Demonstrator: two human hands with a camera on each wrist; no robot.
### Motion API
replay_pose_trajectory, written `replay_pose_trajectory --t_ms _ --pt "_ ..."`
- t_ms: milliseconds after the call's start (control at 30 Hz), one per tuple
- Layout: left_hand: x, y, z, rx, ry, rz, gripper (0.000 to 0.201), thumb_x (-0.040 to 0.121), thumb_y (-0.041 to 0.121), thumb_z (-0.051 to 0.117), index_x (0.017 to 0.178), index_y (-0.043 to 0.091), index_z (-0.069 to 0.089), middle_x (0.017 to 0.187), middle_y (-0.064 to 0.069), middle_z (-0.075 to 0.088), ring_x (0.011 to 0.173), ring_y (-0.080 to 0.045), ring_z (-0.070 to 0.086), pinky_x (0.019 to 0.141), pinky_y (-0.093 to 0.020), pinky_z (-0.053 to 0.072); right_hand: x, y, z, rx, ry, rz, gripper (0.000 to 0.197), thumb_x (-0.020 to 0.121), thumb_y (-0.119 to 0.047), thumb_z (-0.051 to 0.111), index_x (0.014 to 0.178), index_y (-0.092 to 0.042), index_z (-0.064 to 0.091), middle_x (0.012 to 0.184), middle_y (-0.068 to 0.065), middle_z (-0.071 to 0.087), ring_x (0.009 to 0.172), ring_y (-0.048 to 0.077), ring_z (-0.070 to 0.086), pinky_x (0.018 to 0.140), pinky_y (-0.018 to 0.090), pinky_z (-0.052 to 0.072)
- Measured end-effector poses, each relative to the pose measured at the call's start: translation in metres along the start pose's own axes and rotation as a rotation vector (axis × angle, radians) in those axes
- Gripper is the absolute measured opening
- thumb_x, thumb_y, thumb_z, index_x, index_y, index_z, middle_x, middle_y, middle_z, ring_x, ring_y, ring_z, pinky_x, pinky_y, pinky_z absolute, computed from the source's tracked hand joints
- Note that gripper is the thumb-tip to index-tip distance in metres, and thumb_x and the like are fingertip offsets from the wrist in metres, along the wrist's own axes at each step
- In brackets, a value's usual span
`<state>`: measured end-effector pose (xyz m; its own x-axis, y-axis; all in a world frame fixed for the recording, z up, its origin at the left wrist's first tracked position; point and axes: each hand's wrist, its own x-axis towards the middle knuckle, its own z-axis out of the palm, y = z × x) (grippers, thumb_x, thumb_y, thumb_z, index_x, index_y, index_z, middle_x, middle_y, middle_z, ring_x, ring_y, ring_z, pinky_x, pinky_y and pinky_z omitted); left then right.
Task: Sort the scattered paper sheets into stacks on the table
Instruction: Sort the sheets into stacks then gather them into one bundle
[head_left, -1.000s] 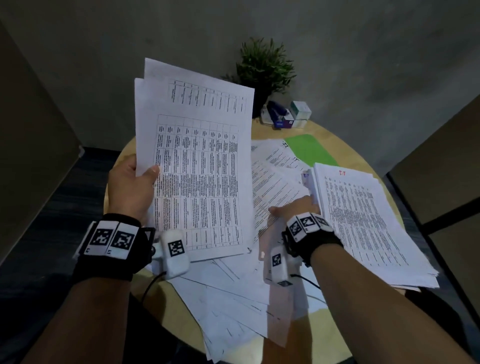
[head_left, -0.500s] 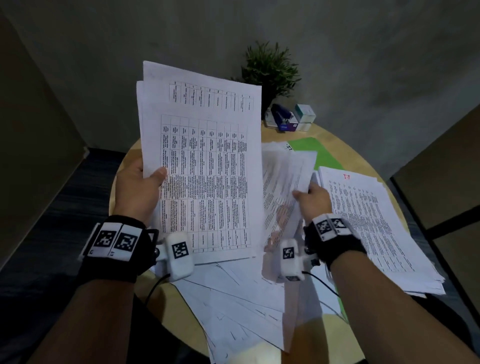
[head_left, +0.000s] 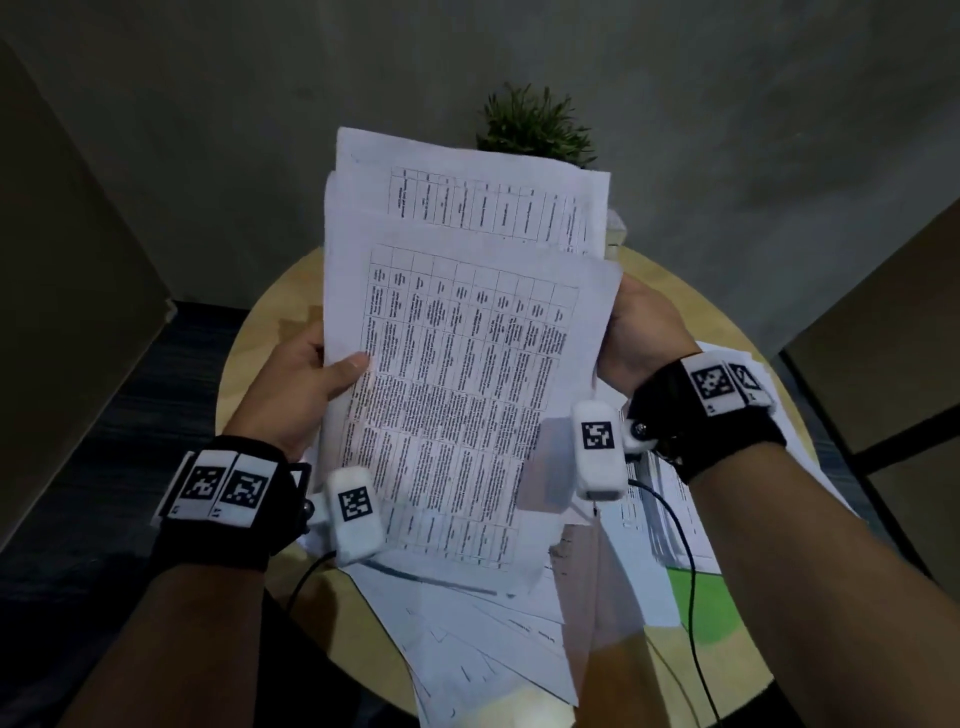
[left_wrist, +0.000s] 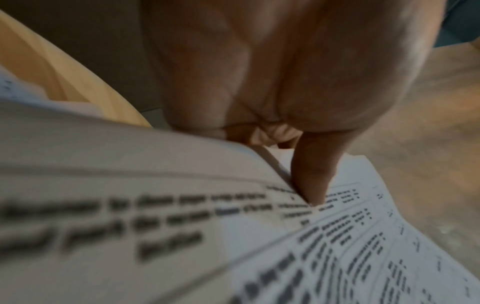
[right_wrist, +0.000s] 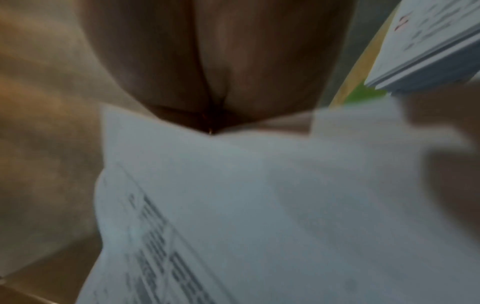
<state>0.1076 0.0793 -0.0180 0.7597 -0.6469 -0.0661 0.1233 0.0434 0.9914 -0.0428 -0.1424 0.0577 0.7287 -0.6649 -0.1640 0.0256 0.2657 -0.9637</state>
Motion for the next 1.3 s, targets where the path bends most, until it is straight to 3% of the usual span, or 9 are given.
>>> replay_pose_trajectory --t_ms 267,400,533,700,833,933,1100,1200,1300 --pt "0.001 -0.002 -0.006 0.086 0.175 0.029 0.030 0.090 -0.003 0.057 0.108 0.019 0.068 0.103 0.002 0.072 0.095 -0.018 0.070 0.085 -0.039 0.055 0.006 0.018 -0.010 -0.121 -0.020 0.081 0.017 0.101 -0.017 0.042 0.104 -0.009 0.057 0.089 0.007 0.064 0.069 0.023 0.061 0.063 0.032 0.052" --pt "0.003 -0.004 -0.008 0.173 0.220 0.058 0.035 0.089 -0.003 0.058 0.111 0.023 0.066 0.102 0.008 0.071 0.096 -0.015 0.069 0.086 -0.037 0.054 0.005 0.036 -0.025 -0.158 0.113 0.177 0.018 0.099 -0.020 0.050 0.104 -0.004 0.055 0.090 0.014 0.064 0.068 0.029 0.062 0.063 0.037 0.055" --pt "0.004 -0.007 -0.008 0.258 0.266 0.067 0.033 0.088 -0.006 0.058 0.111 0.016 0.066 0.095 0.009 0.069 0.088 -0.009 0.066 0.084 -0.032 0.053 0.011 0.067 -0.051 -0.662 0.277 0.419 0.041 0.090 -0.034 0.063 0.106 0.002 0.056 0.096 0.013 0.064 0.081 0.030 0.065 0.080 0.048 0.057" --pt "0.006 -0.009 -0.005 0.325 0.291 0.087 0.033 0.087 -0.007 0.056 0.112 0.014 0.064 0.101 -0.001 0.067 0.089 -0.015 0.064 0.081 -0.026 0.049 0.009 0.095 -0.051 -1.175 0.445 0.471 0.059 0.067 -0.057 0.077 0.071 -0.011 0.041 0.074 0.004 0.050 0.066 0.015 0.050 0.046 0.023 0.033" --pt "0.005 -0.004 -0.004 0.246 0.332 0.105 0.036 0.086 -0.007 0.057 0.107 0.022 0.062 0.098 0.001 0.067 0.088 -0.015 0.065 0.080 -0.026 0.050 0.025 0.120 -0.052 -1.257 0.540 0.520 0.086 0.042 -0.062 0.081 0.103 -0.009 0.052 0.101 0.007 0.062 0.096 0.024 0.064 0.076 0.036 0.056" --pt "0.004 -0.003 -0.007 0.182 0.317 0.110 0.046 0.086 -0.008 0.056 0.106 0.033 0.060 0.104 0.002 0.068 0.098 -0.017 0.066 0.091 -0.035 0.051 0.022 0.116 -0.042 -1.225 0.623 0.465 0.090 0.065 -0.038 0.084 0.132 -0.002 0.036 0.127 0.018 0.054 0.116 0.032 0.056 0.096 0.041 0.048" --pt "0.003 -0.003 -0.010 0.175 0.288 0.098 0.048 0.084 -0.006 0.058 0.099 0.039 0.063 0.110 0.000 0.070 0.102 -0.019 0.067 0.094 -0.047 0.052 0.020 0.117 -0.049 -0.980 0.731 0.283 0.068 0.082 -0.002 0.068 0.138 -0.008 0.031 0.122 0.019 0.056 0.114 0.035 0.055 0.088 0.041 0.049" --pt "0.003 -0.003 -0.010 0.167 0.280 0.098 0.049 0.084 -0.006 0.058 0.101 0.040 0.063 0.111 0.001 0.070 0.102 -0.018 0.067 0.094 -0.047 0.052 0.015 0.112 -0.059 -0.902 0.659 0.177 0.054 0.086 -0.003 0.064 0.134 -0.009 0.041 0.086 0.006 0.058 0.092 0.030 0.062 0.067 0.030 0.043" --pt "0.004 -0.003 -0.011 0.163 0.265 0.099 0.047 0.085 -0.005 0.059 0.107 0.036 0.063 0.112 0.000 0.070 0.103 -0.018 0.067 0.094 -0.048 0.052 0.006 0.105 -0.059 -0.842 0.573 0.134 0.035 0.092 -0.014 0.058 0.127 -0.011 0.055 0.110 0.011 0.066 0.099 0.030 0.061 0.072 0.027 0.040"
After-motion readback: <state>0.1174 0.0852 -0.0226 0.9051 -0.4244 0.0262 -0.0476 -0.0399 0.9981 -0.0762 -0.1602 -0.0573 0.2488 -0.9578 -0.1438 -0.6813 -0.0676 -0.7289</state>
